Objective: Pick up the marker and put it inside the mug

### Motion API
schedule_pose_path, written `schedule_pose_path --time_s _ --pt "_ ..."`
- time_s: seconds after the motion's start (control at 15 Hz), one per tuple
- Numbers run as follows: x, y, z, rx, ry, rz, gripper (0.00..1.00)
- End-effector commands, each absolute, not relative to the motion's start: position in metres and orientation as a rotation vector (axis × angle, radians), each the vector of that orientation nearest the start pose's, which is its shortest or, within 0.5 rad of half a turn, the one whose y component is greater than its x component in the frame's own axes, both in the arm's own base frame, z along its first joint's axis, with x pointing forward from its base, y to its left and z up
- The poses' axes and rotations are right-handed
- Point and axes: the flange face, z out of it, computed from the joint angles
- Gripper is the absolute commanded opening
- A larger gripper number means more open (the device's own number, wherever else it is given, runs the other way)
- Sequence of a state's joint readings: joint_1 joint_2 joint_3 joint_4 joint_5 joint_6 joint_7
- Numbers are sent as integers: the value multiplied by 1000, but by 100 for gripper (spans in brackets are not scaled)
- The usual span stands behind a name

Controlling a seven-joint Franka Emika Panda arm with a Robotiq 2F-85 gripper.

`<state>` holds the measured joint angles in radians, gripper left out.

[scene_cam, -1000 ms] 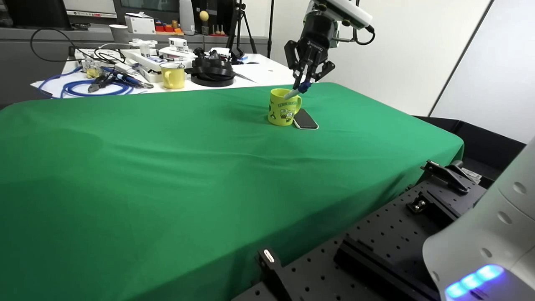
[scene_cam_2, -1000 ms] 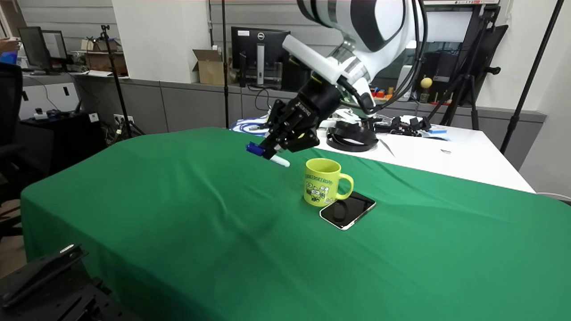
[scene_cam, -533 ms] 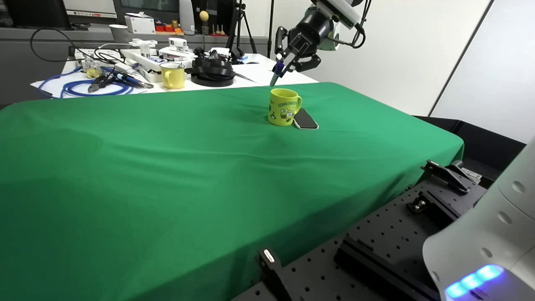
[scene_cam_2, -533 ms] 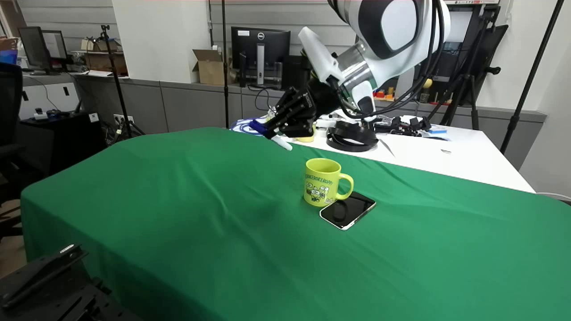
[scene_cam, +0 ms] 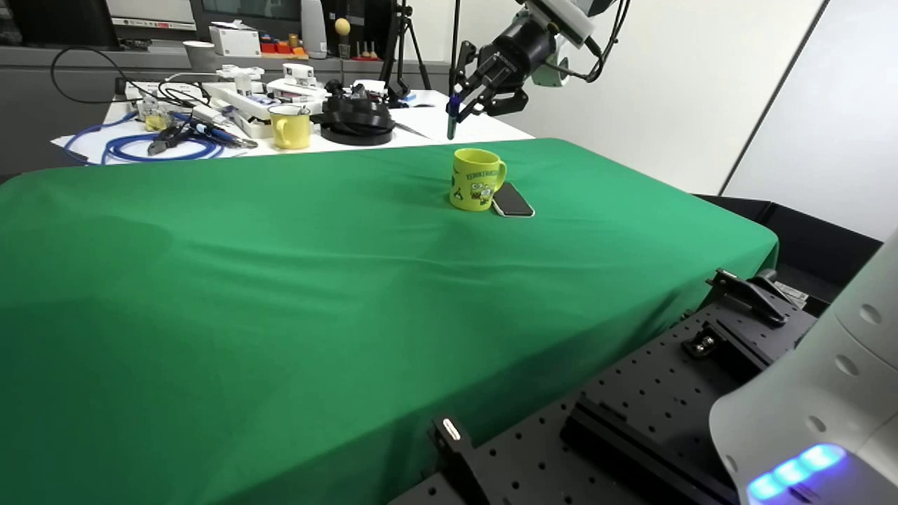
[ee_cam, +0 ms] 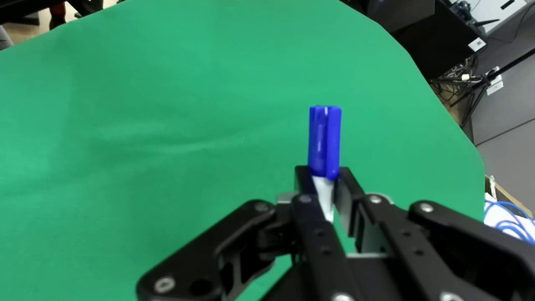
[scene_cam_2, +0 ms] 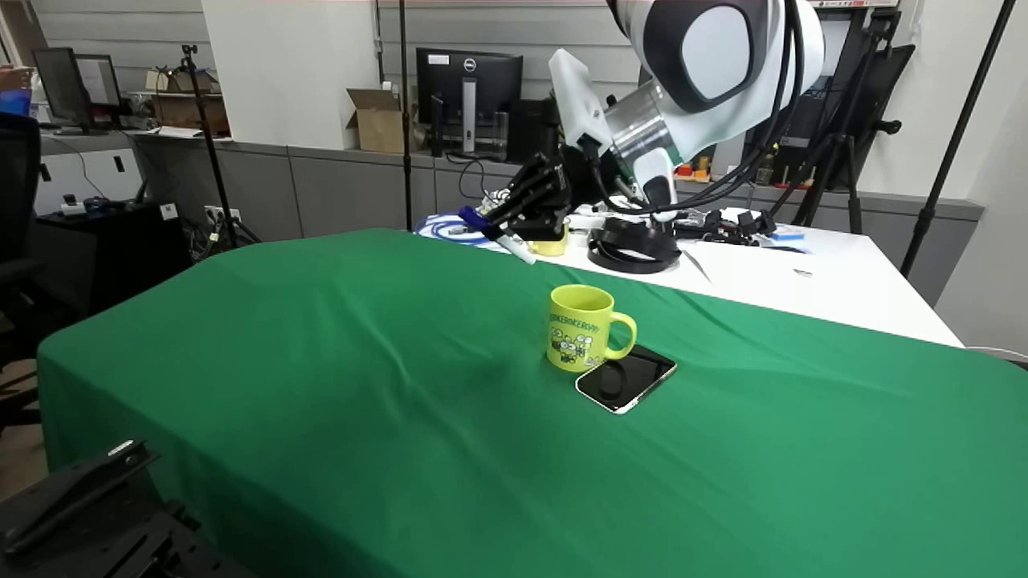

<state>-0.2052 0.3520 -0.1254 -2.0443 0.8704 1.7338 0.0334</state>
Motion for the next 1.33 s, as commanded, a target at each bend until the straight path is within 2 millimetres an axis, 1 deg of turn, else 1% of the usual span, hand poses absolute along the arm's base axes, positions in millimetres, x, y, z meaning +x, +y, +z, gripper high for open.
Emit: schedule_pose_path --time_s 0.0,0.4,0.53,0.6,1.27 --pt "537 -108 260 -2032 993 604 5" --pt "539 -109 259 -2026 1048 600 5" --pt "538 -109 259 -2051 1026 597 5" --pt "533 -109 256 -2053 997 593 18" --pt "533 -108 255 -2055 998 592 18"
